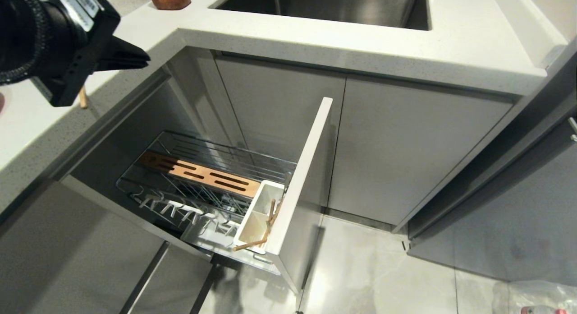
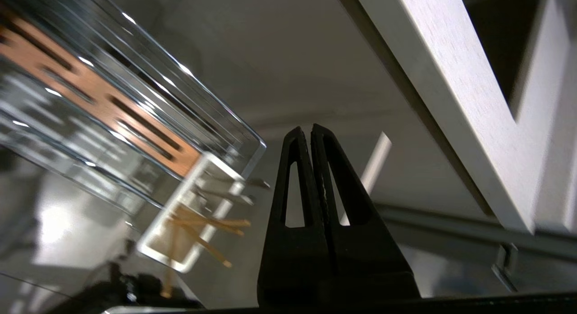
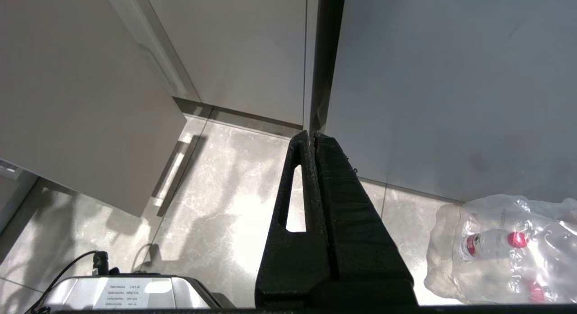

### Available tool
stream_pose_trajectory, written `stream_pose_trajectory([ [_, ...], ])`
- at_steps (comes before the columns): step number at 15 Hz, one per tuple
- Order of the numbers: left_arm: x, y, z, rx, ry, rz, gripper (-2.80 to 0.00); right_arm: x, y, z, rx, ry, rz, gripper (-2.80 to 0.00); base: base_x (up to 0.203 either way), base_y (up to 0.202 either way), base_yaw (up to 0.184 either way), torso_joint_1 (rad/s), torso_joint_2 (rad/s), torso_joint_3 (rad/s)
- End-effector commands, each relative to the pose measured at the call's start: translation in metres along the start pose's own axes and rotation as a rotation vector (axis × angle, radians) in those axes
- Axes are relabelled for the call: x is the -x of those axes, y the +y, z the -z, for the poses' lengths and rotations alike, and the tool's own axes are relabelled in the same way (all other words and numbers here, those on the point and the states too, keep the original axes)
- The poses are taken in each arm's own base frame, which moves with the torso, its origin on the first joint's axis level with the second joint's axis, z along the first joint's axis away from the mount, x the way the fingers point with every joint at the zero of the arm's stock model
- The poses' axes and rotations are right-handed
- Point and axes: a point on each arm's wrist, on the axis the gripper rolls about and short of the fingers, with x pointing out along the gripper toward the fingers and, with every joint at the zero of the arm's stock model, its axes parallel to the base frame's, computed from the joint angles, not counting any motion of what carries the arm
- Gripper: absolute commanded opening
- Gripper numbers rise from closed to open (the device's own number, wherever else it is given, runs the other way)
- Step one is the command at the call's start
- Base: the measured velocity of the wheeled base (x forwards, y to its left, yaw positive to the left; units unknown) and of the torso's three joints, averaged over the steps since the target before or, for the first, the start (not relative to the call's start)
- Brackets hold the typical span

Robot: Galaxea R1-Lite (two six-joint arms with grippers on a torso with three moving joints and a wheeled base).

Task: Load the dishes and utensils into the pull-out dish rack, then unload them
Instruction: Close the cupboard

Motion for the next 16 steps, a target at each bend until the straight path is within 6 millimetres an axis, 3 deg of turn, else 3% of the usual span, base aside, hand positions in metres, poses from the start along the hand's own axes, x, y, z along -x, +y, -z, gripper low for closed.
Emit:
stream_pose_trajectory([
  [1,-0.023,-0.011,0.012,-0.007,0.075,0.014,-2.8,0.0,0.0,0.0,0.0,0.001,0.0,-2.8,0.0,0.0,0.0,0.0,0.0,0.0],
  [5,-0.047,-0.03,0.034,0.01,0.273,0.102,-2.8,0.0,0.0,0.0,0.0,0.001,0.0,-2.8,0.0,0.0,0.0,0.0,0.0,0.0],
  [9,-0.057,-0.045,0.058,-0.009,0.49,0.233,-2.8,0.0,0.0,0.0,0.0,0.001,0.0,-2.8,0.0,0.0,0.0,0.0,0.0,0.0],
  [16,-0.095,-0.052,0.112,-0.079,0.683,0.207,-2.8,0.0,0.0,0.0,0.0,0.001,0.0,-2.8,0.0,0.0,0.0,0.0,0.0,0.0],
])
